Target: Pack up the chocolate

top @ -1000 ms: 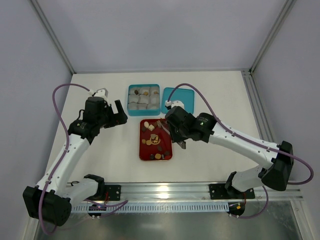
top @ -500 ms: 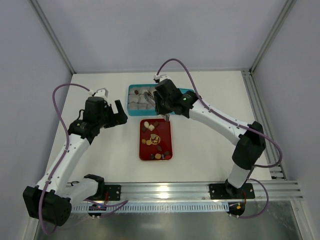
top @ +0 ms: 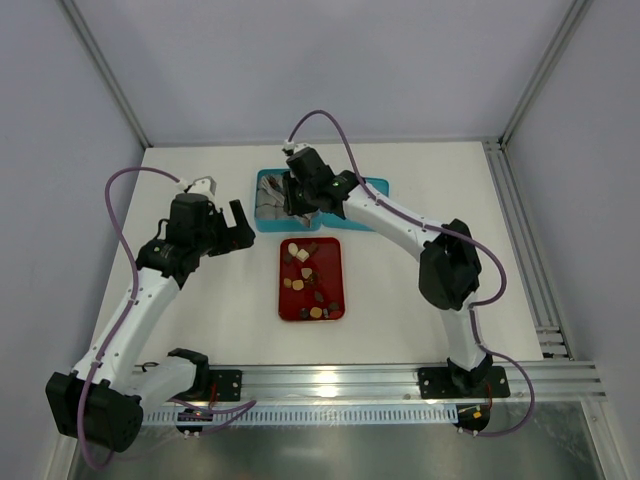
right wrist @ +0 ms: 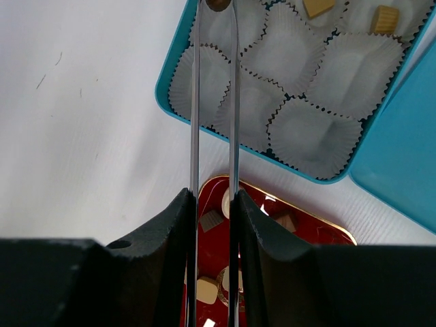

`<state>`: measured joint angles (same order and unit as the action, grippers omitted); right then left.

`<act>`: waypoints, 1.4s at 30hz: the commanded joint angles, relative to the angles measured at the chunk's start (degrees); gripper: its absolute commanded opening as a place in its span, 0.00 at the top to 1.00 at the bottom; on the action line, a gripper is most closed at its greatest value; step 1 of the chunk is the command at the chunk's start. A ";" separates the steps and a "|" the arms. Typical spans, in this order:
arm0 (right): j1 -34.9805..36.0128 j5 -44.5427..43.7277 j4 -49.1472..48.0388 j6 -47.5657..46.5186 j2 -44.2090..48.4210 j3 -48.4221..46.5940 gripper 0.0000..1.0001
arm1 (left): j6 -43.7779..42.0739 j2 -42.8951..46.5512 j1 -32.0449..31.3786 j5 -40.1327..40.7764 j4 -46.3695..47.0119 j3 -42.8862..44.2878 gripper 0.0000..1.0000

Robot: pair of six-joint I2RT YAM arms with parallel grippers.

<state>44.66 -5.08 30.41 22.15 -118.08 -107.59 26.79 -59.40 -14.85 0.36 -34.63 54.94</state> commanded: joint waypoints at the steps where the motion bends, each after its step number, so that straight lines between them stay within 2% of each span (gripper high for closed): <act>1: 0.16 1.30 -2.38 0.61 0.48 -2.80 0.69 | -0.24 -0.10 0.44 -0.10 0.44 -0.36 0.00; 17: 0.25 1.39 -1.94 0.79 -1.80 -1.48 0.68 | -0.24 -0.19 0.44 -0.18 0.35 -0.27 0.00; 20: 0.25 1.21 -1.85 0.79 -1.98 -1.57 0.64 | -0.16 -0.37 0.44 -0.18 0.35 -0.36 0.00; 42: 0.34 1.39 -1.32 1.14 -2.24 -0.25 0.59 | -0.15 -0.11 0.44 -0.18 0.35 -0.36 0.00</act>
<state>44.69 -3.79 30.46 22.83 -120.29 -107.55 26.79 -59.61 -14.85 0.36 -34.63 54.94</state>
